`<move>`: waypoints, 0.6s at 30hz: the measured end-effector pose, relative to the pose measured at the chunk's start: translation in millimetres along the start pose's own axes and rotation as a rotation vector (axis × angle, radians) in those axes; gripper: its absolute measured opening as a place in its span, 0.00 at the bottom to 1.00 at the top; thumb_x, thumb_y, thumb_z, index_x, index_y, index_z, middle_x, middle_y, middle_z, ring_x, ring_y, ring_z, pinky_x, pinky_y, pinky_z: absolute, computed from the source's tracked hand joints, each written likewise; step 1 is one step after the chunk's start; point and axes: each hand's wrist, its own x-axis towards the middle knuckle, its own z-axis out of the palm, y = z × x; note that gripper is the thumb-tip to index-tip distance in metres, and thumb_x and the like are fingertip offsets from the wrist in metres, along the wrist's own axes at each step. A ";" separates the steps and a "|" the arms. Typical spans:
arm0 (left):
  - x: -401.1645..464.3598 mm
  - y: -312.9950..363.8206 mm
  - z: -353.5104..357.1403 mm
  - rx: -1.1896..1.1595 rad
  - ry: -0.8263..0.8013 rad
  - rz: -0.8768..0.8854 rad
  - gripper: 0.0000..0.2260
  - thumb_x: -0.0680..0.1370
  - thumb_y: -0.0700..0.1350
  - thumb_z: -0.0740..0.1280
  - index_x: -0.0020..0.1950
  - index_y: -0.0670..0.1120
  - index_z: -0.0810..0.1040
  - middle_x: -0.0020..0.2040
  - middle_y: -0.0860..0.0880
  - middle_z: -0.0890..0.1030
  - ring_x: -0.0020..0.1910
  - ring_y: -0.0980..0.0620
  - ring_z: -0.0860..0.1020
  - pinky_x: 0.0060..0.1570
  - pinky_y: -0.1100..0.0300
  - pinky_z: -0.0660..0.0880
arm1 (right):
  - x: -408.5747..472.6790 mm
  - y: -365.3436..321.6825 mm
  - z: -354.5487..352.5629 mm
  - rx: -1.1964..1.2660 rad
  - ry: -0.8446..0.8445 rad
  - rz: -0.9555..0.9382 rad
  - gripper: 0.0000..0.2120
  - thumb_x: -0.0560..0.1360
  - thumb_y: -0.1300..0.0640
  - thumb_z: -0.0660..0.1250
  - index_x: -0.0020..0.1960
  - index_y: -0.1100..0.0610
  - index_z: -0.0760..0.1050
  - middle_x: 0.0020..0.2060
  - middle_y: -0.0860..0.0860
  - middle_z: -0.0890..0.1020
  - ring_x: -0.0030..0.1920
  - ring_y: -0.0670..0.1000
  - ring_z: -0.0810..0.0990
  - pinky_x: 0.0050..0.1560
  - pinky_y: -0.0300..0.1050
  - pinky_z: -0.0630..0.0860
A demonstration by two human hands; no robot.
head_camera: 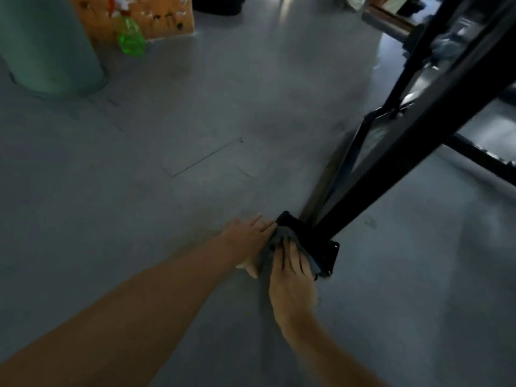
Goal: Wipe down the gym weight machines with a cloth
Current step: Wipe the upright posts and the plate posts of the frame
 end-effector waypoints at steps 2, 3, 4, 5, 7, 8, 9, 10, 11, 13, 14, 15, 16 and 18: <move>7.5 -5.3 0.9 -0.049 -0.026 0.018 0.61 0.68 0.68 0.76 0.83 0.47 0.38 0.84 0.51 0.44 0.82 0.45 0.44 0.78 0.37 0.53 | 18.3 -5.6 -9.6 -0.207 -0.108 -0.006 0.35 0.81 0.53 0.63 0.79 0.70 0.53 0.74 0.68 0.65 0.75 0.64 0.64 0.76 0.54 0.61; 10.2 -9.4 2.6 -0.074 -0.037 0.018 0.62 0.67 0.68 0.76 0.83 0.47 0.38 0.84 0.50 0.45 0.82 0.45 0.45 0.78 0.37 0.53 | 31.8 -10.6 -21.0 -0.364 -0.217 -0.022 0.37 0.83 0.50 0.59 0.78 0.73 0.47 0.75 0.70 0.62 0.76 0.66 0.61 0.77 0.56 0.57; 11.2 -11.8 4.1 -0.084 -0.051 0.017 0.62 0.67 0.68 0.76 0.83 0.47 0.38 0.84 0.51 0.45 0.82 0.46 0.45 0.77 0.37 0.53 | 46.6 -16.0 -35.9 -0.535 -0.329 -0.049 0.38 0.83 0.48 0.56 0.78 0.74 0.45 0.76 0.70 0.59 0.77 0.68 0.56 0.78 0.58 0.51; 12.2 -12.4 4.8 -0.084 -0.062 0.018 0.62 0.66 0.68 0.77 0.83 0.47 0.39 0.84 0.51 0.46 0.82 0.46 0.46 0.77 0.37 0.53 | 63.1 -19.3 -49.2 -0.675 -0.436 -0.082 0.36 0.84 0.47 0.54 0.79 0.72 0.46 0.77 0.70 0.57 0.78 0.70 0.53 0.79 0.61 0.45; 12.3 -12.3 3.5 -0.052 -0.092 0.025 0.63 0.66 0.67 0.78 0.83 0.47 0.38 0.84 0.51 0.45 0.82 0.47 0.46 0.78 0.38 0.54 | 85.8 -23.5 -65.9 -0.785 -0.517 -0.155 0.32 0.84 0.47 0.53 0.80 0.66 0.52 0.78 0.68 0.57 0.79 0.69 0.52 0.78 0.65 0.41; 12.6 -12.7 1.0 -0.037 -0.111 0.033 0.63 0.66 0.67 0.78 0.83 0.47 0.38 0.84 0.51 0.44 0.82 0.47 0.46 0.78 0.38 0.55 | 90.2 -25.7 -70.6 -0.787 -0.535 -0.170 0.30 0.84 0.48 0.53 0.80 0.64 0.55 0.78 0.67 0.58 0.79 0.68 0.53 0.78 0.64 0.43; 12.2 -12.6 -0.2 -0.025 -0.130 0.038 0.63 0.66 0.66 0.78 0.83 0.47 0.37 0.84 0.51 0.43 0.82 0.47 0.45 0.78 0.39 0.55 | 88.0 -28.9 -73.3 -0.772 -0.548 -0.188 0.29 0.84 0.49 0.53 0.80 0.64 0.56 0.78 0.66 0.60 0.79 0.67 0.55 0.79 0.63 0.45; 12.5 -13.4 -2.9 -0.015 -0.143 0.041 0.63 0.67 0.66 0.78 0.83 0.47 0.37 0.84 0.51 0.43 0.82 0.47 0.44 0.78 0.39 0.55 | 81.4 -31.5 -74.0 -0.771 -0.549 -0.204 0.28 0.85 0.51 0.52 0.79 0.66 0.56 0.77 0.66 0.60 0.78 0.67 0.56 0.79 0.62 0.46; 12.1 -13.0 -2.5 -0.009 -0.150 0.041 0.62 0.67 0.66 0.78 0.83 0.47 0.37 0.84 0.52 0.42 0.82 0.48 0.44 0.78 0.40 0.55 | 69.0 -32.3 -69.1 -0.777 -0.538 -0.223 0.28 0.85 0.52 0.52 0.79 0.69 0.55 0.77 0.67 0.61 0.78 0.68 0.56 0.79 0.62 0.47; 12.2 -13.8 -2.4 -0.014 -0.153 0.035 0.62 0.68 0.65 0.77 0.83 0.47 0.36 0.83 0.52 0.41 0.82 0.48 0.43 0.78 0.40 0.53 | 48.3 -31.9 -66.2 -0.847 -0.553 -0.307 0.30 0.85 0.51 0.54 0.78 0.71 0.53 0.77 0.68 0.59 0.78 0.68 0.53 0.79 0.63 0.45; 12.2 -14.4 -2.3 -0.021 -0.153 0.035 0.62 0.68 0.65 0.78 0.83 0.47 0.35 0.83 0.52 0.40 0.82 0.49 0.43 0.78 0.40 0.53 | 47.2 -29.8 -65.7 -0.874 -0.570 -0.328 0.31 0.84 0.50 0.55 0.78 0.70 0.54 0.77 0.67 0.60 0.79 0.68 0.53 0.79 0.63 0.44; 11.7 -15.1 -1.8 -0.023 -0.147 0.037 0.62 0.68 0.65 0.78 0.83 0.47 0.36 0.84 0.52 0.41 0.82 0.49 0.43 0.78 0.40 0.53 | 54.5 -28.3 -64.6 -0.880 -0.587 -0.317 0.30 0.84 0.50 0.55 0.79 0.68 0.56 0.77 0.66 0.61 0.78 0.68 0.54 0.79 0.64 0.45; 11.9 -15.5 -2.2 -0.021 -0.141 0.041 0.62 0.68 0.65 0.78 0.83 0.47 0.36 0.84 0.52 0.41 0.82 0.49 0.43 0.78 0.40 0.54 | 67.3 -26.8 -64.6 -0.886 -0.593 -0.288 0.28 0.84 0.50 0.54 0.79 0.66 0.59 0.77 0.66 0.63 0.78 0.67 0.57 0.78 0.64 0.48; 11.5 -14.9 -4.8 -0.010 -0.142 0.056 0.62 0.67 0.65 0.78 0.83 0.47 0.37 0.84 0.52 0.42 0.82 0.48 0.44 0.77 0.40 0.56 | 95.7 -19.0 -61.2 -0.842 -0.570 -0.219 0.26 0.84 0.50 0.52 0.79 0.61 0.62 0.76 0.64 0.65 0.77 0.66 0.60 0.78 0.63 0.50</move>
